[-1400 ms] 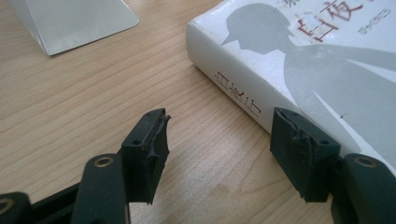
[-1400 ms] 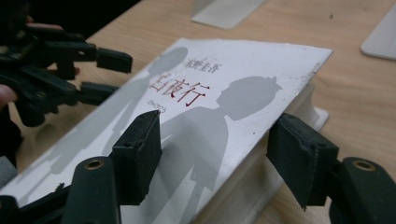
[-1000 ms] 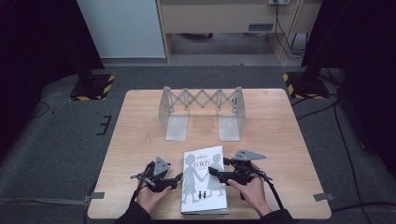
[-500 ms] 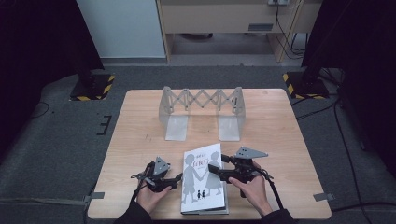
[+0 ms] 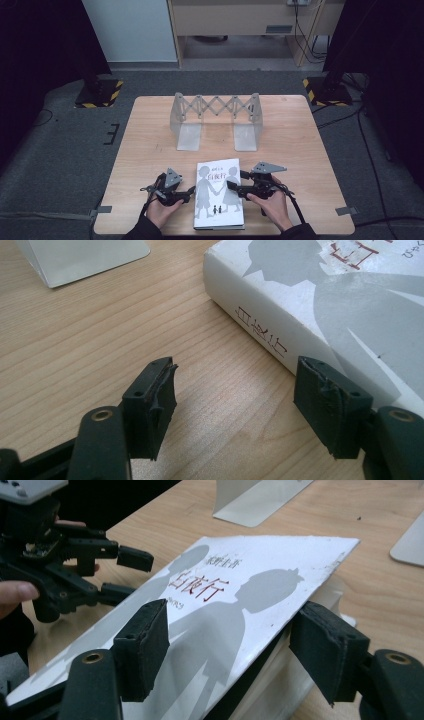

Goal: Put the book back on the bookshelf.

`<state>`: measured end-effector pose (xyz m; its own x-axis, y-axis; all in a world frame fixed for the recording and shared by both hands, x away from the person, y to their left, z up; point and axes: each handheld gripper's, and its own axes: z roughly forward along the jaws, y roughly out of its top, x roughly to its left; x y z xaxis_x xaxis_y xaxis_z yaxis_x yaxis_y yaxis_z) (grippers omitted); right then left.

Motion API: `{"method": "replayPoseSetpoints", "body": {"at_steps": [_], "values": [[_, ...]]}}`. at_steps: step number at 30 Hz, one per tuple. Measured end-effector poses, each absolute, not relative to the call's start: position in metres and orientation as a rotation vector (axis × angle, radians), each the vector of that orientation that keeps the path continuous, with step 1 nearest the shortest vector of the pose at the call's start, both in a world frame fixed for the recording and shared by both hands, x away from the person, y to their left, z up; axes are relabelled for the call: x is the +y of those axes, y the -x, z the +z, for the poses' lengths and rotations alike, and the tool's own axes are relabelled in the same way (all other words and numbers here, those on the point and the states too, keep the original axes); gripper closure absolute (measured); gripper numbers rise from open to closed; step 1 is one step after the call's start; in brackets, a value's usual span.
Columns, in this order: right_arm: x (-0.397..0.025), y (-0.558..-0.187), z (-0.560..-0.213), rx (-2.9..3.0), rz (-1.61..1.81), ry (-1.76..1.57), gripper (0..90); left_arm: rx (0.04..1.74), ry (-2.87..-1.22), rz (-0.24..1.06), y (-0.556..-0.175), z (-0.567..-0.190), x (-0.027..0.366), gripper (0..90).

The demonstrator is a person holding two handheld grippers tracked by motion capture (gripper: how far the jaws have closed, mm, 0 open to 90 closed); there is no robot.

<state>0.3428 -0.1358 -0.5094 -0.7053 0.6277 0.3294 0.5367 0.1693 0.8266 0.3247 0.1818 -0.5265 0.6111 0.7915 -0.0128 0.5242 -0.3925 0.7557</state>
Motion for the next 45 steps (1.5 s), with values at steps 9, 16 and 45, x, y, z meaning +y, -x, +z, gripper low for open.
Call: {"method": "replayPoseSetpoints", "body": {"at_steps": [9, 16, 45], "values": [[-0.135, -0.332, -0.512, 2.383, 1.513, -1.157, 32.4, 1.031, -2.091, 0.457, -0.324, -0.526, 0.182, 32.0], [-0.135, -0.336, -0.498, 2.312, 1.649, -1.117, 36.2, 1.032, -2.094, 0.46, -0.325, -0.527, 0.182, 31.8], [-0.13, -0.337, -0.485, 2.345, 1.686, -1.071, 35.5, 1.032, -2.103, 0.463, -0.325, -0.527, 0.181, 31.2]]}}
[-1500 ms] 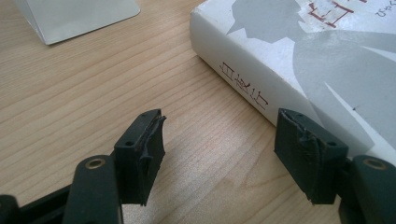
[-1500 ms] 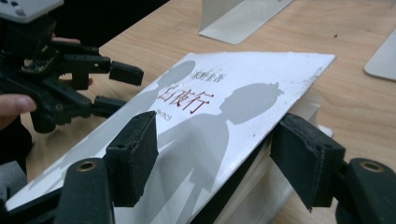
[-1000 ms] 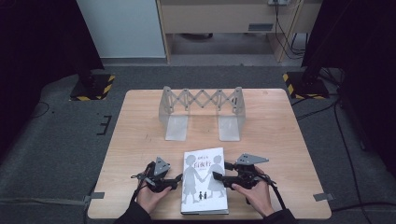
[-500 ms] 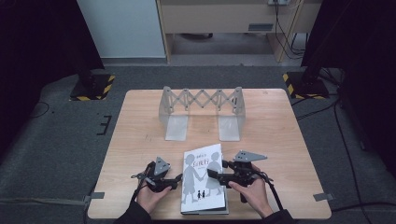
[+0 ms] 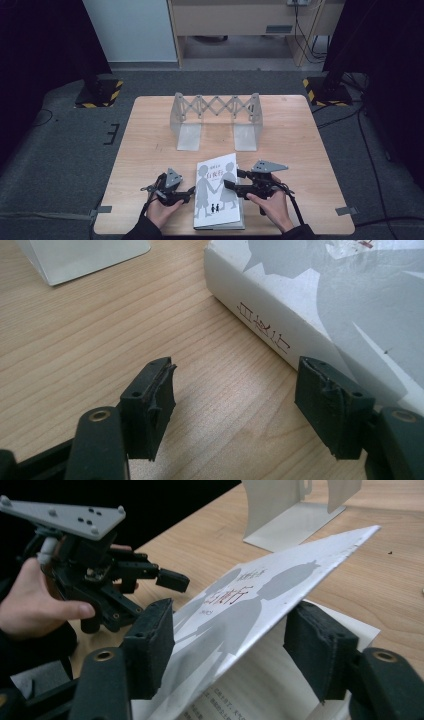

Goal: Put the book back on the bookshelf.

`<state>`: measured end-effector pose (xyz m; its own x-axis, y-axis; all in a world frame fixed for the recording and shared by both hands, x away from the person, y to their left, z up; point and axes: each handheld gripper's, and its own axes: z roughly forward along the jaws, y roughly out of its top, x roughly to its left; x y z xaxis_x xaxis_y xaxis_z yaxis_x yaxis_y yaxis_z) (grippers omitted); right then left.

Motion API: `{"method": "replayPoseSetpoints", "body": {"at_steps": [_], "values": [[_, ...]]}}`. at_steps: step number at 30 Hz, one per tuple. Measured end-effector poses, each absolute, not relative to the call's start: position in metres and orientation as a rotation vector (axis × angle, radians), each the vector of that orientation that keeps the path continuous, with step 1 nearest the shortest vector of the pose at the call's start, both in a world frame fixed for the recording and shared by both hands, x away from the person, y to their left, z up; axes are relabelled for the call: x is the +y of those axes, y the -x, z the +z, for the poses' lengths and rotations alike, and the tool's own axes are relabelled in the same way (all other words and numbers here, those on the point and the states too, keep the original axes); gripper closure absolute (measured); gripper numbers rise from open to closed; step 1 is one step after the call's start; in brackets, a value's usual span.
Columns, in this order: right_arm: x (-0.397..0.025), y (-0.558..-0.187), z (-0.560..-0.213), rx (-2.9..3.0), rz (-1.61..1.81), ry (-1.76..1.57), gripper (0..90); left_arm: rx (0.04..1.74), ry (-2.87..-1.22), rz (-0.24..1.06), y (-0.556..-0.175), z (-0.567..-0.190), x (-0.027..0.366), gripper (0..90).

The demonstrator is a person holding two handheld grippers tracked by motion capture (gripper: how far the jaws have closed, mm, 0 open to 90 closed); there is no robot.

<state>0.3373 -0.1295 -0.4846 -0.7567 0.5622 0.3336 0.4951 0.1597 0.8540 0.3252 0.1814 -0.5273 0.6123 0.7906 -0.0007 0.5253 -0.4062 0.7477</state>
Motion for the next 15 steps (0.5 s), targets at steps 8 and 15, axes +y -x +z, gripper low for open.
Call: {"method": "replayPoseSetpoints", "body": {"at_steps": [8, 15], "values": [[-0.131, -0.337, -0.478, 2.317, 1.682, -1.044, 31.5, 1.032, -2.107, 0.462, -0.325, -0.527, 0.181, 31.1], [-0.126, -0.337, -0.49, 2.376, 1.682, -1.074, 32.7, 1.033, -2.116, 0.461, -0.326, -0.528, 0.181, 31.0]]}}
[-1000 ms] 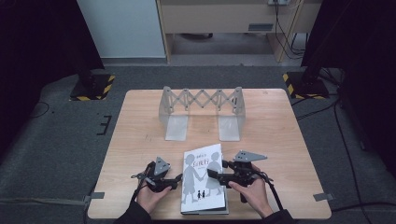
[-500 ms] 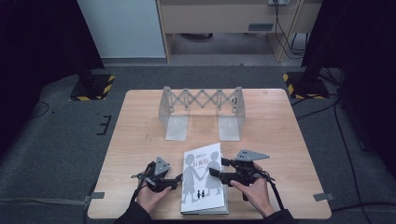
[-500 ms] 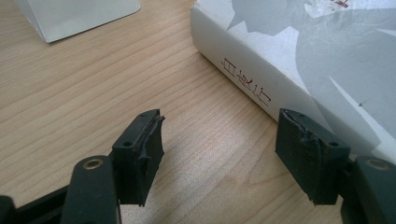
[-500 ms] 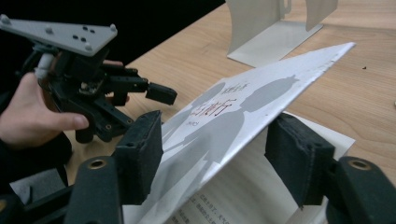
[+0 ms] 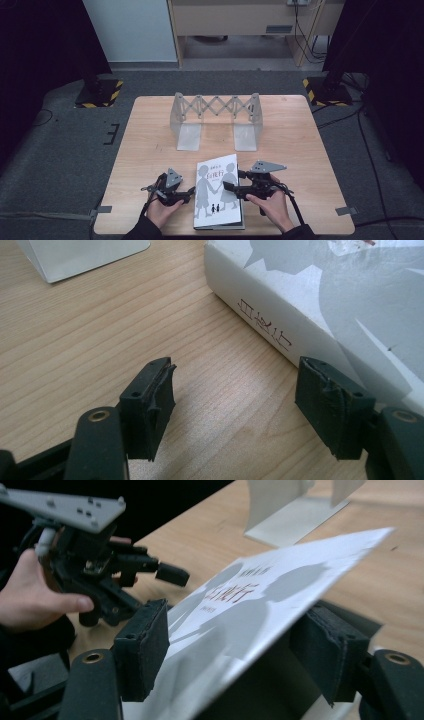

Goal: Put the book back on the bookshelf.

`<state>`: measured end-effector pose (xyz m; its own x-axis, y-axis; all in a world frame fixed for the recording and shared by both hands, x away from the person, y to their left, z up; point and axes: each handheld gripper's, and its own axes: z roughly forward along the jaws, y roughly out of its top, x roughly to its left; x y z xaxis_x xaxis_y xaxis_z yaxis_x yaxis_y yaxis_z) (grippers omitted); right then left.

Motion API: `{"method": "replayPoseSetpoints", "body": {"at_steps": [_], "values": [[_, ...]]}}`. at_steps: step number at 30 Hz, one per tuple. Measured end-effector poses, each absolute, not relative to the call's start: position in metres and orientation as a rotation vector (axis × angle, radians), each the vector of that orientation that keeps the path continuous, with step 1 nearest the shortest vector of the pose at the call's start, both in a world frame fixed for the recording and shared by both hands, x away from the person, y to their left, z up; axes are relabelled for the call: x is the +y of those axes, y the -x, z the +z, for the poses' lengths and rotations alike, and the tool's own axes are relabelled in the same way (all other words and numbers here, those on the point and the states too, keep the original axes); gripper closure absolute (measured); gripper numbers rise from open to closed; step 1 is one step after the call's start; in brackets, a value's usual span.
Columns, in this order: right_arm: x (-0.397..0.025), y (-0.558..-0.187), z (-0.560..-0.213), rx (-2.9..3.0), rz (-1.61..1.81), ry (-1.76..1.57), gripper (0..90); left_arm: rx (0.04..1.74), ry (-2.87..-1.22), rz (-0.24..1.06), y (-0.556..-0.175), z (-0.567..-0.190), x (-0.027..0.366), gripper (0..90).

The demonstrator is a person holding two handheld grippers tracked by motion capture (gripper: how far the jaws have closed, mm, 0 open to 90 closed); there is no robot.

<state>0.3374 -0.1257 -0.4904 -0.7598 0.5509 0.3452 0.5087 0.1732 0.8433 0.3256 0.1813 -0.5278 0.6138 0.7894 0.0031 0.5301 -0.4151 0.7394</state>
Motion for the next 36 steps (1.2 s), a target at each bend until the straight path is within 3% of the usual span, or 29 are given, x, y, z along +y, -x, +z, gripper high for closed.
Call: {"method": "replayPoseSetpoints", "body": {"at_steps": [15, 18, 20, 23, 28, 36], "values": [[-0.124, -0.348, -0.513, 2.496, 1.704, -1.238, 47.3, 1.035, -2.113, 0.457, -0.326, -0.528, 0.181, 30.9], [-0.124, -0.349, -0.514, 2.491, 1.729, -1.282, 53.7, 1.034, -2.112, 0.448, -0.327, -0.528, 0.183, 30.8], [-0.126, -0.349, -0.515, 2.435, 1.82, -1.347, 63.3, 1.042, -2.075, 0.433, -0.328, -0.526, 0.185, 30.3], [-0.127, -0.349, -0.516, 2.401, 1.878, -1.376, 68.1, 1.069, -1.966, 0.403, -0.328, -0.521, 0.194, 30.2], [-0.127, -0.351, -0.513, 2.405, 1.888, -1.427, 71.1, 1.053, -1.848, 0.339, -0.327, -0.517, 0.198, 29.6], [-0.125, -0.35, -0.506, 2.388, 1.895, -1.496, 74.3, 1.012, -1.797, 0.221, -0.326, -0.516, 0.19, 26.0]]}}
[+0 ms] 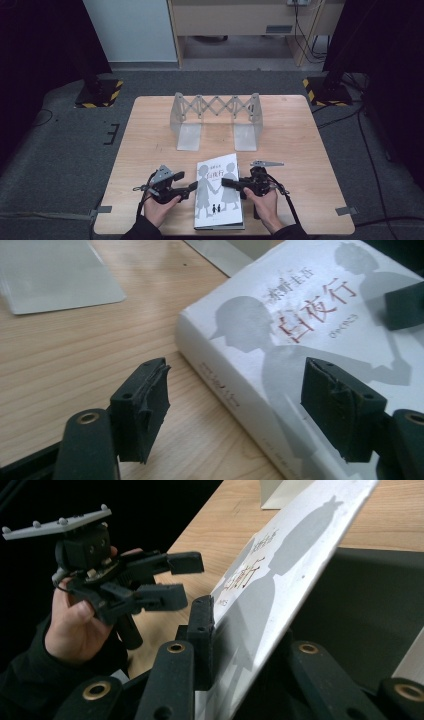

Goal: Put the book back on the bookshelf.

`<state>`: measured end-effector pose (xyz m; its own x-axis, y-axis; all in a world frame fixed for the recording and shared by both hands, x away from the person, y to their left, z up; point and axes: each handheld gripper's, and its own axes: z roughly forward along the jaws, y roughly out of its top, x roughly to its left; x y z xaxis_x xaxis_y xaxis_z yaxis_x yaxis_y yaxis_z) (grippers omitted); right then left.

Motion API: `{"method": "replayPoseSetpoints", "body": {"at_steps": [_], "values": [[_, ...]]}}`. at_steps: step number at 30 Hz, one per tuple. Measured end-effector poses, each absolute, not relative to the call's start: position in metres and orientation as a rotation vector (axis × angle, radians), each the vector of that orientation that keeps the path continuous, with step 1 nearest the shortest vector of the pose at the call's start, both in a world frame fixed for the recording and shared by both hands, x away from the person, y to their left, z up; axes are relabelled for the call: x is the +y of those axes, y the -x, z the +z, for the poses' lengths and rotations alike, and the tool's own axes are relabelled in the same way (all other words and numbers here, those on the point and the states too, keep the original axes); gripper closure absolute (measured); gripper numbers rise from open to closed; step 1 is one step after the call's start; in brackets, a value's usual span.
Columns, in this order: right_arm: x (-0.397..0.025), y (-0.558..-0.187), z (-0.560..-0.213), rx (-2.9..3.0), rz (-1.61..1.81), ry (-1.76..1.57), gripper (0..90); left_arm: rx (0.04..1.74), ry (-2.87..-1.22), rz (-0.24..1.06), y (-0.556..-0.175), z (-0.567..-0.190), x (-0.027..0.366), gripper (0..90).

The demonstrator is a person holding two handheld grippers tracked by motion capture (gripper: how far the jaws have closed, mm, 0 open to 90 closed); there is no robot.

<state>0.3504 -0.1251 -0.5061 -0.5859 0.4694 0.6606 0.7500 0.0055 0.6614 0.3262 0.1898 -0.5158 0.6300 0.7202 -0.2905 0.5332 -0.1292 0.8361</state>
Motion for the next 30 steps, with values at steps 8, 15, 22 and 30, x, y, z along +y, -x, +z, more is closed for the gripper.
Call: {"method": "replayPoseSetpoints", "body": {"at_steps": [8, 15, 22, 30], "values": [[-0.134, -0.352, -0.494, -1.962, -1.704, 1.232, 76.9, 0.973, -1.803, 0.17, -0.327, -0.516, 0.181, 21.2], [-0.139, -0.35, -0.483, -1.968, -1.77, 1.122, 76.9, 0.933, -1.753, 0.064, -0.331, -0.518, 0.173, 9.5], [-0.137, -0.349, -0.485, -1.959, -1.798, 1.041, 76.9, 0.904, -1.724, -0.043, -0.334, -0.525, 0.169, 0.0], [-0.139, -0.348, -0.487, -1.953, -1.821, 1.005, 76.8, 0.885, -1.701, -0.101, -0.336, -0.529, 0.169, 0.0]]}}
